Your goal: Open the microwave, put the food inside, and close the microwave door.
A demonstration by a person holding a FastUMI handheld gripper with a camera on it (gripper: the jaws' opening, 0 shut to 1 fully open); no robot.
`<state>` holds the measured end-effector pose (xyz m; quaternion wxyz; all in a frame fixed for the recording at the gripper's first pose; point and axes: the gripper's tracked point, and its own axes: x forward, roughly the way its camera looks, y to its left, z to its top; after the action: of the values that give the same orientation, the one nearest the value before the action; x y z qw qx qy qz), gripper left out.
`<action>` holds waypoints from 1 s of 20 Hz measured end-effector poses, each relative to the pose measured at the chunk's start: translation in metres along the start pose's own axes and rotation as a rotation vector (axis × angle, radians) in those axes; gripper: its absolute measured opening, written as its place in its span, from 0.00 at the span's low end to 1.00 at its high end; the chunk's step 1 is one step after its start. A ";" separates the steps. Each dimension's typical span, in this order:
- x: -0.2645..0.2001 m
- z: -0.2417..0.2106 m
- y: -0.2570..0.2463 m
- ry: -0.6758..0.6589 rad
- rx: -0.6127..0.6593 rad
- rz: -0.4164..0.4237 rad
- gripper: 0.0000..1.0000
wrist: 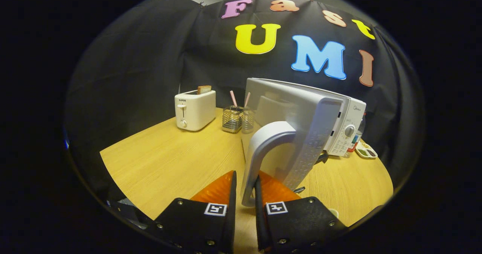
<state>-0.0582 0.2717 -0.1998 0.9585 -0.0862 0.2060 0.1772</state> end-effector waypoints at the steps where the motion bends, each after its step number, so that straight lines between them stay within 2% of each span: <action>1: 0.002 0.000 0.005 0.000 -0.004 -0.012 0.24; 3: 0.002 0.001 0.013 0.004 -0.005 -0.042 0.24; 4: 0.002 0.002 0.017 0.005 -0.001 -0.055 0.30; 5: 0.003 0.002 0.021 0.005 0.004 -0.066 0.31; 8: 0.003 0.004 0.038 0.021 0.018 -0.075 0.32; 9: 0.001 0.004 0.047 0.025 0.011 -0.068 0.37; 10: -0.002 0.005 0.052 0.026 -0.002 -0.067 0.46; 11: -0.004 0.004 0.059 0.023 -0.008 -0.052 0.48; 14: -0.012 0.005 0.090 0.010 -0.023 0.040 0.50; 17: -0.025 0.013 0.117 -0.016 -0.012 0.165 0.50; 20: -0.053 0.036 0.134 -0.086 0.035 0.283 0.61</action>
<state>-0.1402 0.3875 -0.1572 0.9332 -0.0320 0.1778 0.3106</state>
